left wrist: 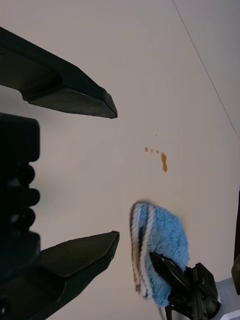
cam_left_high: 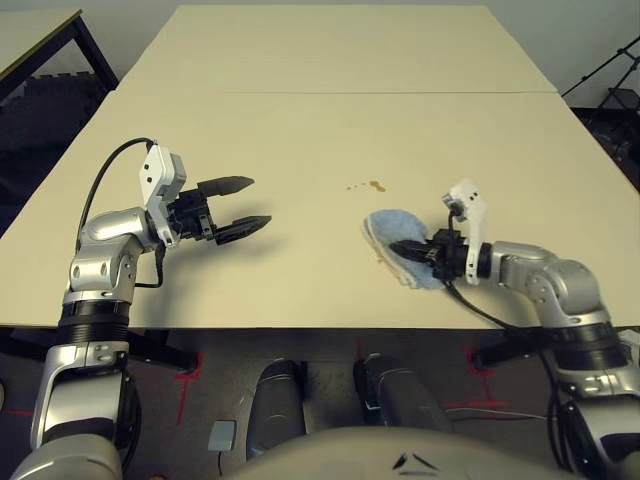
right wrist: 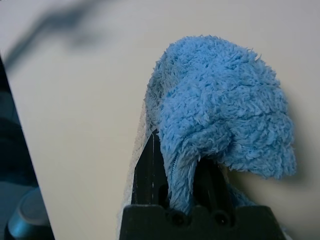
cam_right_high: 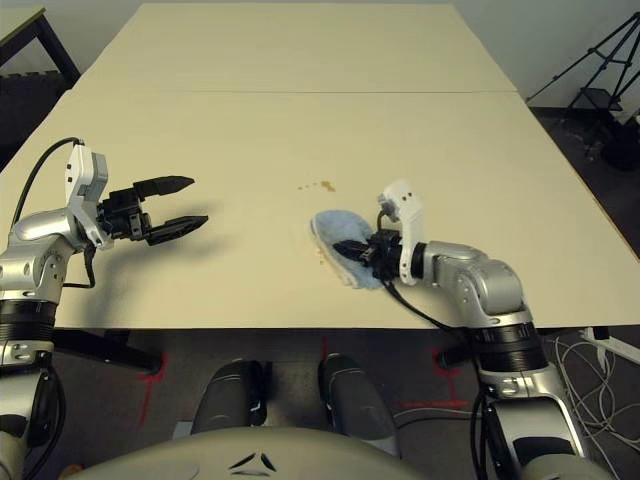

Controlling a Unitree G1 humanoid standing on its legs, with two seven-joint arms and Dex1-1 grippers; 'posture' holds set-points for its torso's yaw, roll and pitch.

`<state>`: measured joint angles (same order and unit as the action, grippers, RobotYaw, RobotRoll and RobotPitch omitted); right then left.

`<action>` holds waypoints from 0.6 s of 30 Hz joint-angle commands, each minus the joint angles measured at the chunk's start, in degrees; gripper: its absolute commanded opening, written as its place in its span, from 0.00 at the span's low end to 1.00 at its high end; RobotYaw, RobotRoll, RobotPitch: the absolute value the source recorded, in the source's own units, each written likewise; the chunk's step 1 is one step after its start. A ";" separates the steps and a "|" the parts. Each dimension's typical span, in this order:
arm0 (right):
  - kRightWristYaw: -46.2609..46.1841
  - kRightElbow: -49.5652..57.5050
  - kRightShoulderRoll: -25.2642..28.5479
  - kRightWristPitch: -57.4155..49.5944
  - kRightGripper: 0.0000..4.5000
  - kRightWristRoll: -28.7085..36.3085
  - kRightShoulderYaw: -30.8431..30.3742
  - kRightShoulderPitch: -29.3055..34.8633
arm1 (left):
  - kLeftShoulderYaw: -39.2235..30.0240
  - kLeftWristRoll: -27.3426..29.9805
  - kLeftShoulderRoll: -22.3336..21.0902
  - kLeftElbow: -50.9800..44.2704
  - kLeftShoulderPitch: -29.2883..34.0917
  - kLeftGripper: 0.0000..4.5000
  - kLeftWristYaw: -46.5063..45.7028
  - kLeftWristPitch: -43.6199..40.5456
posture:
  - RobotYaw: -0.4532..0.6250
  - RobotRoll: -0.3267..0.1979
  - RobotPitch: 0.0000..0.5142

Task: Wipe the water off the table with a rag.

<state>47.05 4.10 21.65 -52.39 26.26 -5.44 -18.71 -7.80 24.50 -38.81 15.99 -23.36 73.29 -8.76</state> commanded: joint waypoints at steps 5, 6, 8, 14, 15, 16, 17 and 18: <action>-0.92 -0.51 -2.61 -3.71 0.01 0.18 -6.14 1.72 | 0.58 0.22 0.16 -1.62 0.75 1.00 -0.46 -0.51 | 0.36 0.62 0.24; -0.77 -0.72 -1.98 -3.61 0.01 0.18 -5.69 1.80 | 0.57 0.23 0.11 -1.72 0.85 1.00 -0.47 -0.54 | 0.36 0.62 0.24; -0.49 -1.23 -0.58 -3.41 0.01 0.16 -4.74 1.64 | 0.53 0.21 -0.01 -1.71 0.92 1.00 -0.44 -0.54 | 0.36 0.62 0.23; 1.88 -3.11 7.50 -3.04 0.01 0.46 -1.57 0.53 | 0.40 0.36 0.19 -1.16 0.25 1.00 -0.61 -1.07 | 0.35 0.62 0.23; 2.34 -3.63 9.20 -2.76 0.01 0.34 -1.11 0.41 | 0.45 0.33 0.25 -1.02 0.13 1.00 -0.58 -1.04 | 0.35 0.62 0.23; 2.69 -4.10 10.54 -2.49 0.01 0.33 -0.74 0.33 | 0.48 0.30 0.29 -0.92 0.05 1.00 -0.55 -1.01 | 0.35 0.62 0.23; 2.90 -4.63 11.53 -2.18 0.01 0.33 -0.46 0.20 | 0.52 0.24 0.35 -0.77 -0.05 1.00 -0.53 -0.94 | 0.34 0.62 0.23; 3.16 -5.52 12.96 -1.61 0.01 0.07 0.12 0.05 | 0.58 0.20 0.43 -0.63 -0.12 1.00 -0.49 -0.86 | 0.34 0.62 0.23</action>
<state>50.83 1.88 32.09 -53.21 28.30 -5.96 -19.81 -7.79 24.52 -38.71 14.66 -23.30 72.71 -9.50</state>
